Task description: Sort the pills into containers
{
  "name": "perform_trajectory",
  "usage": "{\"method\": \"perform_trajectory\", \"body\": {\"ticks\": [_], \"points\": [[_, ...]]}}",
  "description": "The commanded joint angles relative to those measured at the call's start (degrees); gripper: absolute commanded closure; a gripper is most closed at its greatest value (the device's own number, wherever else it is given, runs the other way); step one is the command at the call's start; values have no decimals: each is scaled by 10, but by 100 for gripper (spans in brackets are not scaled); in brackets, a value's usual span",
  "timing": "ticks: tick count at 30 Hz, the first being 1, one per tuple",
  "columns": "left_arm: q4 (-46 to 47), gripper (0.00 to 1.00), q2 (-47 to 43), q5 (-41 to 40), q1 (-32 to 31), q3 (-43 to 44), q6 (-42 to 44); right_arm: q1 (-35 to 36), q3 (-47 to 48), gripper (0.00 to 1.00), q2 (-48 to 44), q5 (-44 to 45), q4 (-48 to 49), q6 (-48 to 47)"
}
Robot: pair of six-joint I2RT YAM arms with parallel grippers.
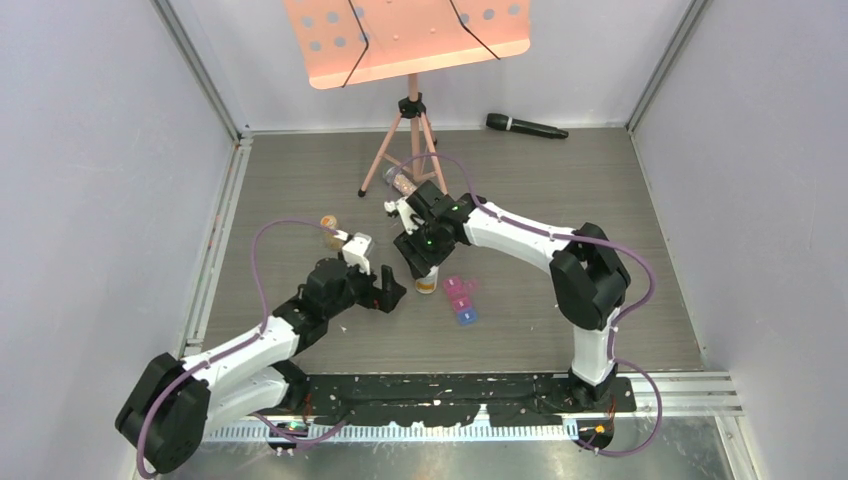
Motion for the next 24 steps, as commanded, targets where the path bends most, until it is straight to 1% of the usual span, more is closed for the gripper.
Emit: {"method": "perform_trajectory", "body": {"ticks": [1, 2, 5, 9, 12, 16, 20, 24], "points": [[148, 11, 20, 81, -28, -2, 74, -12, 28, 61, -74, -44, -19, 86], [170, 12, 26, 106, -33, -7, 87, -14, 28, 61, -85, -57, -19, 95], [214, 13, 36, 145, -39, -15, 118, -19, 29, 60, -110, -79, -19, 125], [309, 13, 41, 171, -40, -35, 129, -21, 33, 60, -144, -107, -20, 146], [346, 12, 47, 198, -39, -30, 148, -21, 41, 60, -154, -124, -28, 158], [372, 12, 60, 195, -40, -27, 180, -21, 40, 60, -166, -142, -30, 171], [399, 12, 68, 186, -39, -24, 183, -21, 34, 60, -178, -149, -29, 179], [421, 16, 84, 179, -40, -21, 172, -21, 29, 60, -182, -158, -21, 185]]}}
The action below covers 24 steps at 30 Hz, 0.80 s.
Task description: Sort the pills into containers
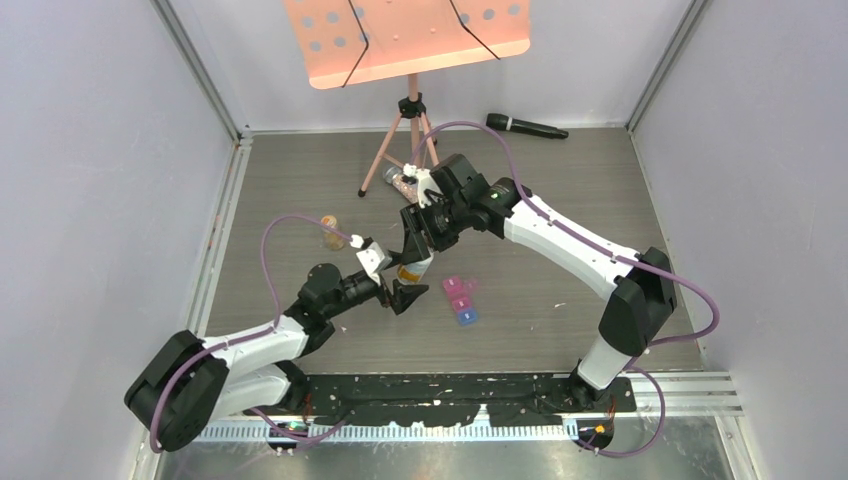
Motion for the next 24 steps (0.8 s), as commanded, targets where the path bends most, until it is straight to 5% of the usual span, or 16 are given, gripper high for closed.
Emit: {"method": "perform_trajectory", "body": {"ticks": [1, 11, 15, 18, 20, 24], "points": [[87, 20, 18, -2, -3, 10, 7, 0, 7, 60, -37, -28, 15, 20], [86, 36, -9, -38, -2, -6, 20, 0, -13, 60, -43, -33, 45, 19], [64, 75, -8, -39, -2, -4, 36, 1, -19, 55, -45, -33, 55, 22], [46, 100, -13, -41, -2, -4, 50, 0, -32, 38, -57, -35, 69, 11], [44, 100, -18, -39, -2, -4, 54, 0, -40, 27, -68, -31, 76, -4], [43, 100, -24, -36, -2, -6, 70, -8, -49, 21, -89, -26, 84, -25]]}}
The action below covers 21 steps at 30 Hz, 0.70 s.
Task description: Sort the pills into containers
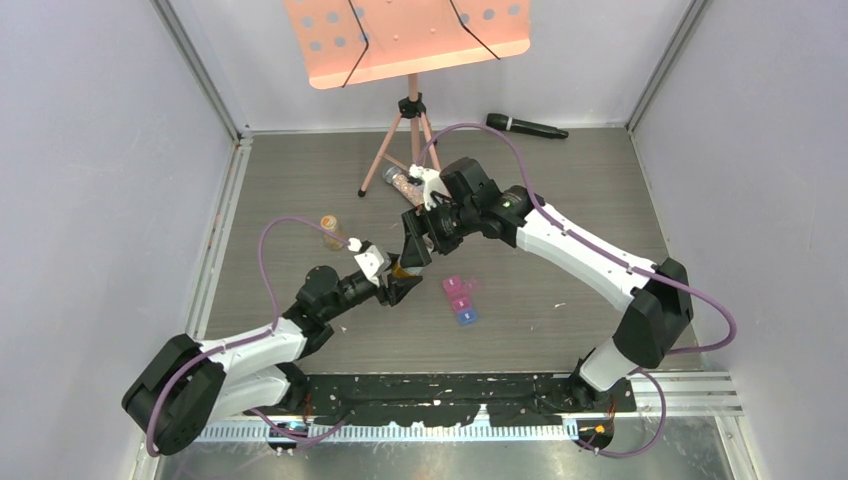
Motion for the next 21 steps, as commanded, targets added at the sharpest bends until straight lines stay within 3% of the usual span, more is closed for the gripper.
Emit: {"method": "perform_trajectory", "body": {"ticks": [1, 4, 9, 13, 21], "points": [[21, 100, -17, -7, 1, 1, 36, -10, -2, 21, -52, -10, 36, -27], [23, 100, -21, 0, 1, -3, 38, -19, -11, 28, -60, -28, 45, -33], [30, 100, -24, 2, 1, -7, 36, -25, -8, 58, -55, -64, 38, -28], [32, 100, -26, 2, 1, -13, 40, -33, -11, 73, -59, -89, 38, -22], [100, 100, -24, -6, 1, -53, 73, -56, -5, 75, -72, -187, 55, 19]]}}
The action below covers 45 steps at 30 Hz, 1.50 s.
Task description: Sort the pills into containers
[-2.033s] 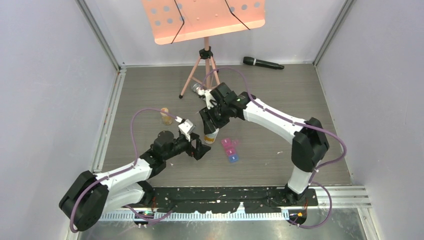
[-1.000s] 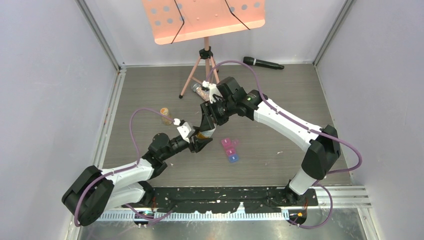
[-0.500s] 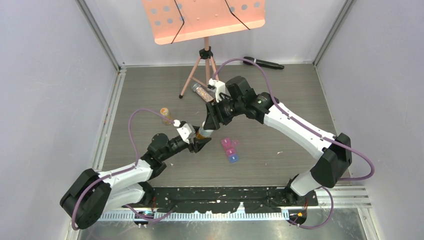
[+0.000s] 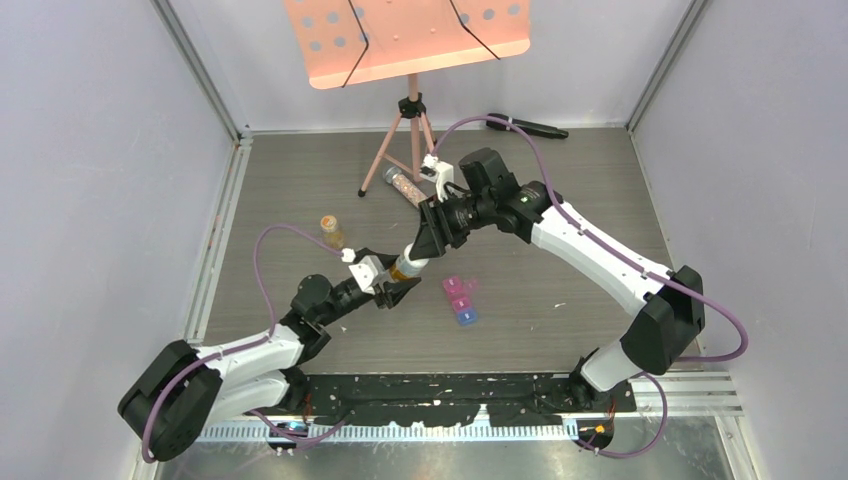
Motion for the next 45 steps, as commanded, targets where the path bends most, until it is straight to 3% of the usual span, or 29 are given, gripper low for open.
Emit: {"method": "perform_trajectory", "body": {"ticks": [1, 10, 16, 19, 22, 31, 38, 45], "points": [[64, 100, -2, -16, 2, -32, 44, -12, 9, 74, -34, -113, 44, 39], [72, 100, 5, 5, 2, -28, 61, -22, -1, 71, -38, -147, 67, 63], [75, 100, -8, 8, 1, -33, 57, -31, -23, 23, -68, -77, 80, 42], [75, 100, -13, 9, 2, -31, 52, -31, -51, 12, -91, -26, 111, 36], [74, 100, -15, 8, 2, -29, 45, -29, -116, 6, -131, -18, 201, 40], [74, 100, -29, 25, 1, -24, 24, -17, -226, 4, -167, 2, 353, -14], [68, 100, -37, 33, 1, -12, -1, 11, -216, 4, -136, -13, 379, 13], [67, 99, -40, 20, 2, -2, -14, 43, -208, 15, -107, 0, 374, 39]]}}
